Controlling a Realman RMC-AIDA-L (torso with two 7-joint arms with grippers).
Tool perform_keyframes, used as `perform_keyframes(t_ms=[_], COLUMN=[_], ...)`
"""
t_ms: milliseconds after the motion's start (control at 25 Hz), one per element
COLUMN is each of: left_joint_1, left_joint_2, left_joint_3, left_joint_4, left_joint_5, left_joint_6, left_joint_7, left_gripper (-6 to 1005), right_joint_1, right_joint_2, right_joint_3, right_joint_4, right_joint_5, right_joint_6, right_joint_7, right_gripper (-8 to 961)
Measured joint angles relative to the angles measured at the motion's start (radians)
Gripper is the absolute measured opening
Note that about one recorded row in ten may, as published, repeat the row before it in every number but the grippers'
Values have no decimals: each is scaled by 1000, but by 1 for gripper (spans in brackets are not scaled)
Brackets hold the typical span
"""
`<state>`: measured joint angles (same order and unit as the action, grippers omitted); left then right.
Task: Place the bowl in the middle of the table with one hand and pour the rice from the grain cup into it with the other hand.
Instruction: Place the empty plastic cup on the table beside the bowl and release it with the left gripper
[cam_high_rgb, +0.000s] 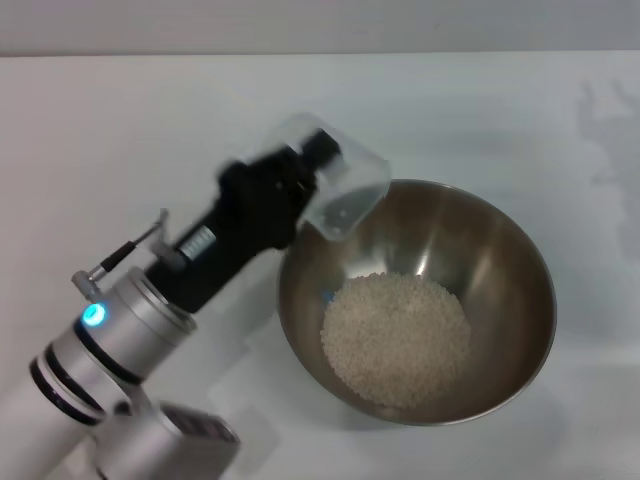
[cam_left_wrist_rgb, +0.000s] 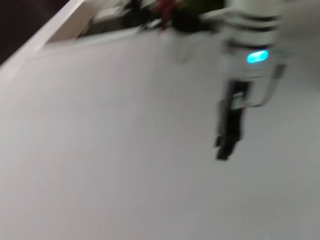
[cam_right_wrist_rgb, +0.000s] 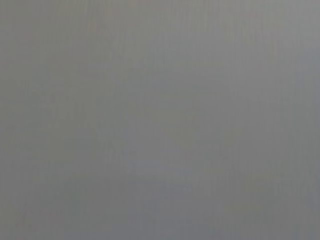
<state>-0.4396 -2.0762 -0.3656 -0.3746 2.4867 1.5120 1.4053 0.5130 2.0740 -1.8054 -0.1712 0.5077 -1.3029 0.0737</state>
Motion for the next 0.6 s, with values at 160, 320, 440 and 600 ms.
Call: perform_keyframes(t_ms=[160,320,440,600], left_joint_1=[36,66,88,98], left_joint_2=[-2,-3,-3,-4], left_joint_3=[-121,-195,-249,-274], left_joint_4=[-1,-1,-1,-1], left_joint_5=[-1,-3,-15,-140], left_joint_6=[-3,-9,-36,-146], left_joint_7=[-519,-749,-911,-1136], left_gripper=[35,35,36,36], right_joint_1=[6,13,15,11], right_joint_2=[0,0,0,-2], right_joint_3=[0,0,0,0], right_joint_4=[-6,-7,-13,-21], right_joint_5=[0,0,0,-1], right_joint_6=[50,70,75,76], right_joint_7=[10,10,15,52], right_gripper=[356,356,356,356])
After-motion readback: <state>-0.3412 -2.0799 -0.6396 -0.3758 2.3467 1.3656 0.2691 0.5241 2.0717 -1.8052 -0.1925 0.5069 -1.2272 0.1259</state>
